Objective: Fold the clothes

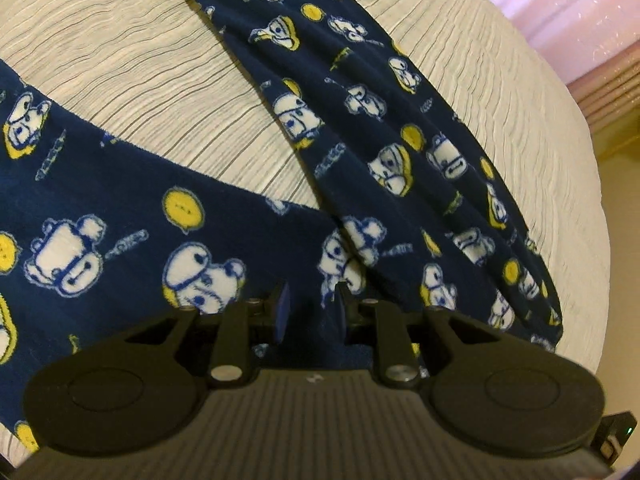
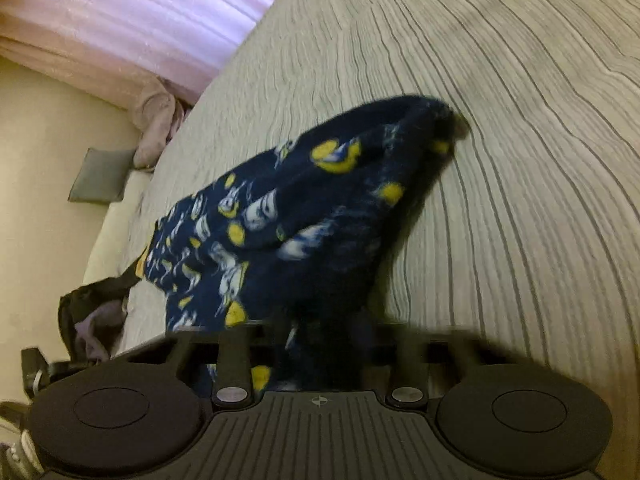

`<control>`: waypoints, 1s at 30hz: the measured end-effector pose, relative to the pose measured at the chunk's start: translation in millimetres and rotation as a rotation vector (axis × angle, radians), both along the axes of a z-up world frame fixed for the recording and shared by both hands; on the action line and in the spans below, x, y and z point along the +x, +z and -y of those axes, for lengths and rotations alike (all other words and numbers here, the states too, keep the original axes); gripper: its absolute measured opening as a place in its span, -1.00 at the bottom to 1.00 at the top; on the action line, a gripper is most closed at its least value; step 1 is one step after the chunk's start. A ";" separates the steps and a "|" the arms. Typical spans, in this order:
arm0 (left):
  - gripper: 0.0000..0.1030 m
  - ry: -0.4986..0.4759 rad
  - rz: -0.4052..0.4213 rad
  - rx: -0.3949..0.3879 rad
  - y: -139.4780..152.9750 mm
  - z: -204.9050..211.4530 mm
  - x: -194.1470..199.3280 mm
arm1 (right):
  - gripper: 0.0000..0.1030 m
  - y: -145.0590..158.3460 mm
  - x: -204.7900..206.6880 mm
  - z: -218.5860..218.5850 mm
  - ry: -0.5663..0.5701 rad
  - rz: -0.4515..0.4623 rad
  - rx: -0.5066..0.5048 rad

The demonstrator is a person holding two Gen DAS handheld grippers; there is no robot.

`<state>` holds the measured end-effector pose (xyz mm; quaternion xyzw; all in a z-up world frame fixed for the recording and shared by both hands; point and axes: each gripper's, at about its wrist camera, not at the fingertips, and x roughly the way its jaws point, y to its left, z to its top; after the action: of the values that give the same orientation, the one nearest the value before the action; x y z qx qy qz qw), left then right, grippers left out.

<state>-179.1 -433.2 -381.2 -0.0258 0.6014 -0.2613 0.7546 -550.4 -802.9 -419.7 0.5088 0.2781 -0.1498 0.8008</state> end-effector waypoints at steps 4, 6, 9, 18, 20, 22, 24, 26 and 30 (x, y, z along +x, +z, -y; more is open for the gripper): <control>-0.64 0.015 0.002 -0.010 1.6 -8.5 -1.0 | -0.85 16.0 -19.0 -0.2 -0.164 0.073 -0.083; -0.64 0.018 0.003 -0.012 0.3 -12.4 -1.6 | -0.85 7.4 -21.7 -0.9 -0.235 0.052 -0.049; -0.64 0.022 -0.017 0.000 -7.1 -15.0 -3.8 | -0.84 -9.8 -13.2 -3.1 -0.237 -0.026 0.012; -0.64 0.013 -0.017 0.028 -8.3 -33.6 -12.2 | -0.14 20.5 -61.2 -25.7 -0.291 -0.094 0.043; -0.64 0.014 -0.019 0.031 -7.8 -37.9 -13.6 | -0.14 27.4 -86.5 -45.0 -0.321 -0.107 0.097; -0.64 0.013 -0.024 0.032 -8.1 -41.6 -15.8 | -0.14 33.2 -112.1 -66.4 -0.346 -0.117 0.156; -0.64 0.010 -0.030 0.033 -9.4 -44.7 -18.5 | -0.14 29.3 -120.8 -88.8 -0.364 -0.089 0.220; -0.64 0.004 -0.042 0.031 -12.7 -45.2 -21.3 | -0.01 23.6 -120.9 -107.2 -0.386 -0.056 0.276; -0.64 -0.021 -0.060 0.015 -15.7 -41.5 -26.5 | 0.26 8.2 -108.8 -128.5 -0.454 -0.019 0.345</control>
<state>-205.6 -391.6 -396.9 -0.0217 0.6259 -0.2637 0.7336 -659.2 -674.4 -411.4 0.6853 0.1857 -0.2805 0.6459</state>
